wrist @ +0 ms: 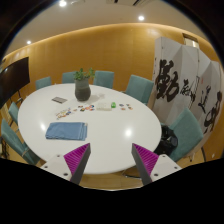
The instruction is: Fold towel
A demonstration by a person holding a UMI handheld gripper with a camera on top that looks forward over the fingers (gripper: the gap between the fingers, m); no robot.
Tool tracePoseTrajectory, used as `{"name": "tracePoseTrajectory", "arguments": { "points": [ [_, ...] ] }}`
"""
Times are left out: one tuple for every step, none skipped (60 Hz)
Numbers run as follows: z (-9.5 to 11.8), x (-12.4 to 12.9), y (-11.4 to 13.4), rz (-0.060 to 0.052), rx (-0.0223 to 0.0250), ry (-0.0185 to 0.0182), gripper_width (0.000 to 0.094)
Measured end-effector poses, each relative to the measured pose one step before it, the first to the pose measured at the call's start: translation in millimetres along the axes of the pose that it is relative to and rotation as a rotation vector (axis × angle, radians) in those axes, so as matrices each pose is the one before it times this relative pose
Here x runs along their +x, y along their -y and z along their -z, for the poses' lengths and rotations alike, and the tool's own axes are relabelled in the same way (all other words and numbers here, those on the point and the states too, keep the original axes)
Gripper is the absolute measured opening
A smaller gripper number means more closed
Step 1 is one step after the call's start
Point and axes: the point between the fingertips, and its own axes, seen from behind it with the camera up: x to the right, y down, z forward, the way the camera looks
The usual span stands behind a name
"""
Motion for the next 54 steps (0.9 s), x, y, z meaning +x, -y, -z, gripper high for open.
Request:
{"name": "tracePoseTrajectory", "arguments": {
  "points": [
    [-0.15,-1.33,-1.19,0.0005,-0.00305,0.00346,0.0866],
    [-0.53,-1.27,-1.57,0.0003,-0.00347,0.00287,0.0864],
    [-0.78,-1.28,-2.15,0.0013,-0.00374,0.0028,0.086],
    [-1.02,-1.46,-2.58,0.0016,-0.004,0.00259,0.086],
    [-1.29,-1.48,-2.65,0.0012,-0.00387,0.00223,0.0862],
    [-1.72,-2.13,-3.38,0.0019,-0.00419,0.0021,0.0866],
    [1.97,-1.97,-2.07,0.0016,-0.0058,0.00031,0.0867],
    [-4.07,-4.09,-5.56,0.0013,-0.00226,0.00041,0.0868],
    [-1.82,-3.97,-3.76,0.0007,-0.00512,0.00155,0.0868],
    [-2.11,-2.95,-3.98,0.0003,-0.00607,0.0014,0.0867],
    [-1.92,-3.6,-4.6,0.0013,-0.00626,0.0028,0.0866],
    [-2.29,-4.17,-4.5,0.0021,-0.00582,0.00402,0.0862],
    [-2.21,-4.52,-4.25,0.0027,-0.00492,0.00507,0.086],
    [-2.41,-4.69,-4.4,0.0025,-0.00519,0.00501,0.0863],
    [-2.07,-4.57,-4.43,0.0023,-0.00533,0.00501,0.0862],
    [3.42,-2.57,1.92,0.0018,-0.01403,0.00666,0.0861],
    [-2.21,-5.7,-10.34,0.0031,-0.00227,0.00485,0.0863],
    [-2.2,-6.04,-4.97,0.0031,-0.00703,0.00549,0.0861],
    [-2.36,-6.03,-4.81,0.0032,-0.0075,0.00613,0.0859],
    [-2.68,-7.04,-4.7,0.0034,-0.0078,0.00712,0.086],
    [-2.67,-7.17,-4.71,0.0039,-0.0083,0.00727,0.086],
    [-2.96,-8.07,-4.48,0.0043,-0.00828,0.00811,0.0859],
    [-3.55,-8.6,-4.37,0.0052,-0.00811,0.00898,0.0862],
    [-3.87,-9.15,-4.22,0.0057,-0.00854,0.00949,0.0861],
    [-3.82,-8.6,-3.83,0.0065,-0.00844,0.00896,0.0859],
    [-3.88,-6.56,0.9,0.0056,-0.01142,0.01015,0.0858],
    [-3.99,-8.9,-3.18,0.0078,-0.00718,0.00728,0.0859],
    [-3.67,-11.21,-4.01,0.008,-0.00499,0.00619,0.086],
    [-4.59,-9.47,-1.85,0.0081,-0.0059,0.0081,0.086],
    [-4.83,-10.2,-1.37,0.008,-0.00517,0.00738,0.0859],
    [-5.34,-9.78,-1.41,0.008,-0.00497,0.00714,0.0861],
    [-5.49,-9.78,-1.02,0.007,-0.00527,0.00645,0.0857],
    [-5.7,-10.47,-0.21,0.0062,-0.00525,0.00632,0.086],
    [-6.15,-10.5,0.84,0.0051,-0.00365,0.00731,0.086],
    [-7.19,-11.09,2.47,0.0045,-0.00176,0.00875,0.086],
    [-5.62,-11.23,1.69,0.0038,0.00035,0.00901,0.0861],
    [-4.87,-10.89,1.23,0.0025,0.00103,0.01044,0.0862],
    [-6.32,-11.68,2.46,0.0027,0.00003,0.00883,0.0862],
    [-7.35,-11.01,2.99,0.003,-0.00008,0.00869,0.0861],
    [-7.64,-11.29,3.71,0.0021,0.00116,0.00839,0.0862],
    [-8.19,-11.72,4.47,0.0011,0.00311,0.00867,0.0864],
    [-8.95,-11.67,4.98,-0.0001,0.00495,0.00886,0.0862],
    [-9.35,-11.54,5.16,-0.0005,0.0048,0.00807,0.0863],
    [-9.6,-11.02,5.04,-0.0004,0.00356,0.00709,0.0862],
    [-11.64,-12.06,7.77,0.0,-0.00105,0.00483,0.0864],
    [-11.02,-10.73,2.63,-0.0004,0.00688,0.00594,0.0863],
    [-11.2,-10.43,6.02,-0.0006,0.00615,0.00667,0.0864],
    [-11.79,-9.94,6.41,-0.0016,0.00734,0.00525,0.0862],
    [-12.02,-9.06,6.31,-0.0033,0.00798,0.0033,0.0862],
    [-12.46,-8.67,6.03,-0.0038,0.00665,0.00065,0.0864],
    [-12.69,-8.16,5.94,-0.0026,0.00503,-0.00001,0.0866],
    [-12.81,-8.38,5.39,-0.0004,0.00497,0.00194,0.0872],
    [-12.65,-8.18,5.27,0.0023,0.00481,0.00302,0.0874],
    [-12.89,-7.28,5.1,0.0039,0.00406,0.00297,0.087]
  ]
}}
